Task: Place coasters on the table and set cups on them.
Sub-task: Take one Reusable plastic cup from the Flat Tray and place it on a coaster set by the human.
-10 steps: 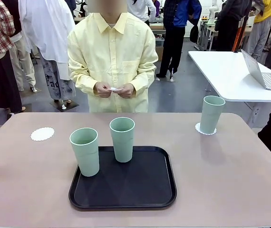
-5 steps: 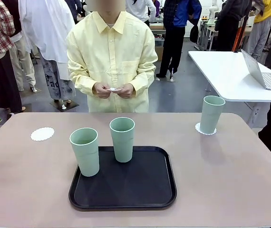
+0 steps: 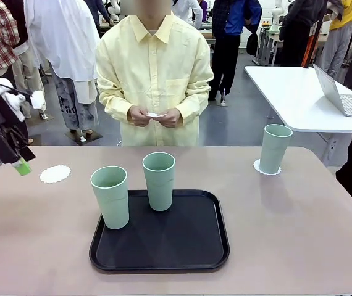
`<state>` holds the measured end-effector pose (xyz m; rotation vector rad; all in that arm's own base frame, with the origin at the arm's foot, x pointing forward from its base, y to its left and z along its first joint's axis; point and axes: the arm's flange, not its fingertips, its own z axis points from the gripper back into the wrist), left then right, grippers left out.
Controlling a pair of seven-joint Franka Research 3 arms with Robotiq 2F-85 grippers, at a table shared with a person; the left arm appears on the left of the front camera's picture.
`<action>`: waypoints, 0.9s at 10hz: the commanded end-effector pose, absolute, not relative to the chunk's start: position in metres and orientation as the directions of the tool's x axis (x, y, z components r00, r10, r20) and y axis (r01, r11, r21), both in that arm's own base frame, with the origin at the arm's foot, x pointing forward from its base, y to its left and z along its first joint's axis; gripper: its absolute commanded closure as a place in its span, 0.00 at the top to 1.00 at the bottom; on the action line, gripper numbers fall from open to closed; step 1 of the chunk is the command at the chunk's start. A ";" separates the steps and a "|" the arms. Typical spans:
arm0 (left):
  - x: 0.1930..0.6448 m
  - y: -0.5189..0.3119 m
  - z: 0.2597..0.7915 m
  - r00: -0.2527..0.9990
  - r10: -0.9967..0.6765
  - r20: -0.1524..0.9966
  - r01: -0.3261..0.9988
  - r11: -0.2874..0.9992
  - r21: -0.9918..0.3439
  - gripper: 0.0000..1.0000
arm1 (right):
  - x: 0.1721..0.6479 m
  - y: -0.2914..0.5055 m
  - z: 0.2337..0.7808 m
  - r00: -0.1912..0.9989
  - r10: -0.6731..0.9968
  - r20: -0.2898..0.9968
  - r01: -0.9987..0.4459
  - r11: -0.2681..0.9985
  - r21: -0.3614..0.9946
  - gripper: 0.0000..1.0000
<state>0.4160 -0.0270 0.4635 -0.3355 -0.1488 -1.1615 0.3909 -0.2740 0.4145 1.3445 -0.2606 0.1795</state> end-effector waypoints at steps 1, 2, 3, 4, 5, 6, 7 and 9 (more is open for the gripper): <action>0.422 -0.029 0.448 0.324 -0.913 0.250 0.946 0.311 -0.090 1.00 | 0.391 -0.274 0.414 0.959 -0.023 0.284 -0.273 0.216 0.937 1.00; 0.425 -0.032 0.446 0.311 -0.915 0.259 0.950 0.300 -0.080 1.00 | 0.391 -0.274 0.414 0.959 -0.023 0.284 -0.273 0.216 0.937 1.00; 0.427 -0.030 0.445 0.330 -0.899 0.289 0.944 0.314 -0.102 1.00 | 0.391 -0.274 0.414 0.959 -0.023 0.284 -0.273 0.216 0.937 1.00; 0.422 -0.037 0.452 0.338 -0.904 0.260 0.941 0.318 -0.119 1.00 | 0.391 -0.274 0.414 0.959 -0.023 0.284 -0.273 0.216 0.937 1.00; 0.422 -0.037 0.452 0.338 -0.904 0.260 0.941 0.318 -0.119 1.00 | 0.391 -0.274 0.414 0.959 -0.023 0.284 -0.273 0.216 0.937 1.00; 0.422 -0.037 0.452 0.338 -0.904 0.260 0.941 0.318 -0.119 1.00 | 0.391 -0.274 0.414 0.959 -0.023 0.284 -0.273 0.216 0.937 1.00; 0.422 -0.037 0.452 0.338 -0.904 0.260 0.941 0.318 -0.119 1.00 | 0.391 -0.274 0.414 0.959 -0.023 0.284 -0.273 0.216 0.937 1.00; 0.424 -0.036 0.448 0.339 -0.904 0.262 0.941 0.320 -0.112 1.00 | 0.391 -0.274 0.414 0.959 -0.023 0.284 -0.273 0.216 0.937 1.00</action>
